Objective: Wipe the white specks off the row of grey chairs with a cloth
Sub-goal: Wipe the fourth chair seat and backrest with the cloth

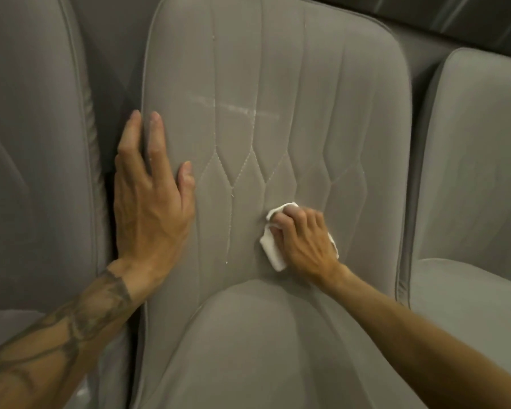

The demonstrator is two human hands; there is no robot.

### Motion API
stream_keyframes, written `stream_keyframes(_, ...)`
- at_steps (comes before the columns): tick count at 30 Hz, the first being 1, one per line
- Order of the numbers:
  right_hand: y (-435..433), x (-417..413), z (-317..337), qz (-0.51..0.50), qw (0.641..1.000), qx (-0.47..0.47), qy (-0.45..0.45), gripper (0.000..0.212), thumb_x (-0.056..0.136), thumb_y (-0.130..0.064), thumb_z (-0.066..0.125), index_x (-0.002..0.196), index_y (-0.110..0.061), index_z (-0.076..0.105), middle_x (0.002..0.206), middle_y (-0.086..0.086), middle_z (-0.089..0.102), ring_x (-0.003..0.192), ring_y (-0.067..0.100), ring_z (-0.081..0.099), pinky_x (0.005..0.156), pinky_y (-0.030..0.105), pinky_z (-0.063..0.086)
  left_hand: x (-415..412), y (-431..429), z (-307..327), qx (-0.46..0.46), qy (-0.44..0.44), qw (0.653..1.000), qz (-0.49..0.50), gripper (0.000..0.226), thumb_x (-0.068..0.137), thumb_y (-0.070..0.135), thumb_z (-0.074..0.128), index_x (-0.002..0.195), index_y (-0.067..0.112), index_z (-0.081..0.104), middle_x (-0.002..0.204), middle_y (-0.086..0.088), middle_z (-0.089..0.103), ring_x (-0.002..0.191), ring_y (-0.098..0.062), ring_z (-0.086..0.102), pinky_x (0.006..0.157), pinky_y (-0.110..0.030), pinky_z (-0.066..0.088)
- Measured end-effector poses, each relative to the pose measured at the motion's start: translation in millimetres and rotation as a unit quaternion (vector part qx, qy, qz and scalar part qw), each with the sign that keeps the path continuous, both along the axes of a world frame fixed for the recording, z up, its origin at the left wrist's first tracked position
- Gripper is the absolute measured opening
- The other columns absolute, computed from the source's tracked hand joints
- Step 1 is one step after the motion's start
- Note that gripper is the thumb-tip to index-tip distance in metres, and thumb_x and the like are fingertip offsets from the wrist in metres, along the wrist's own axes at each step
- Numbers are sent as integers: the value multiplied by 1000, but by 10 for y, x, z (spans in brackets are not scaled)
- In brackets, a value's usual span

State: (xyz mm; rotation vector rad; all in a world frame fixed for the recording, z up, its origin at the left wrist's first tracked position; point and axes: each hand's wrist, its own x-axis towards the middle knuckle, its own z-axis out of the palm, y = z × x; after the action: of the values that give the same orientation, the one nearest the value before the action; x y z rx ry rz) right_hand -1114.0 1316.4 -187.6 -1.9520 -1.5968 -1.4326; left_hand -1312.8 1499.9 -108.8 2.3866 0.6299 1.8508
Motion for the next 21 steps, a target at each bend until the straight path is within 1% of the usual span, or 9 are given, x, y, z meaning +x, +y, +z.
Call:
stream_keyframes(3, 205, 255, 566, -5, 997, 68, -37, 21, 100, -18, 46, 121, -15, 45, 117, 9, 41, 96, 30, 45, 85, 42, 37, 16, 5, 4, 3, -2, 1000, 2, 59, 108, 22, 48, 160, -1, 29, 160, -31, 31, 148, -42, 34, 125, -32, 23)
stream_keyframes(5, 391, 380, 1066, -51, 979, 199, 2, 17, 104, -25, 42, 119, -17, 46, 117, 7, 42, 98, 28, 44, 87, 39, 35, 24, 21, -7, 7, -3, 1000, 3, 59, 108, 22, 48, 159, -1, 29, 160, -30, 30, 149, -41, 33, 125, -28, 19)
stream_keyframes(7, 465, 354, 1128, -62, 961, 265, 45, 19, 105, -30, 41, 118, -19, 48, 118, 3, 43, 101, 25, 44, 88, 36, 34, 25, 22, -11, 9, -8, 1000, 0, 59, 108, 21, 49, 159, -1, 29, 159, -30, 30, 149, -40, 32, 126, -26, 17)
stream_keyframes(9, 431, 214, 660, -45, 967, 242, 60, 20, 105, -28, 41, 121, -17, 46, 118, 7, 45, 100, 28, 45, 89, 38, 35, 24, 22, -19, 10, -16, 1000, -5, 60, 107, 21, 49, 159, -1, 29, 159, -30, 31, 149, -40, 32, 125, -20, 15)
stream_keyframes(11, 287, 30, 39, -20, 985, 159, 64, 19, 104, -24, 44, 122, -16, 46, 117, 10, 47, 98, 31, 48, 88, 42, 38, 32, 29, -35, 12, -18, 1000, -6, 60, 108, 22, 49, 160, 0, 29, 160, -29, 30, 148, -38, 33, 122, -15, 12)
stream_keyframes(13, 147, -73, -335, 2, 996, 76, 40, 19, 103, -22, 49, 121, -17, 47, 119, 8, 47, 99, 30, 51, 86, 42, 42, 30, 27, -34, 12, -11, 1000, -6, 60, 109, 23, 47, 160, 1, 27, 160, -28, 29, 147, -38, 33, 123, -18, 14)
stream_keyframes(16, 124, 49, -65, 25, 999, 27, -15, 21, 102, -24, 52, 122, -18, 48, 119, 5, 46, 98, 29, 55, 85, 40, 42, 13, 25, -27, 11, -7, 1000, -3, 59, 109, 23, 46, 161, 1, 26, 160, -28, 30, 146, -39, 34, 124, -30, 24)
stream_keyframes(18, 205, 177, 296, 21, 997, 60, -38, 20, 102, -25, 52, 120, -17, 49, 119, 6, 47, 97, 29, 54, 86, 40, 40, 12, 22, -38, 15, -7, 1000, -4, 59, 109, 23, 46, 161, 2, 27, 160, -28, 30, 145, -40, 35, 123, -33, 27)
stream_keyframes(21, 283, 200, 412, -8, 989, 145, 20, 19, 103, -25, 50, 120, -16, 49, 119, 7, 48, 98, 30, 51, 90, 40, 39, 18, 37, -44, 12, -8, 1000, -6, 60, 109, 23, 47, 161, 3, 26, 161, -28, 28, 146, -39, 34, 123, -35, 28)
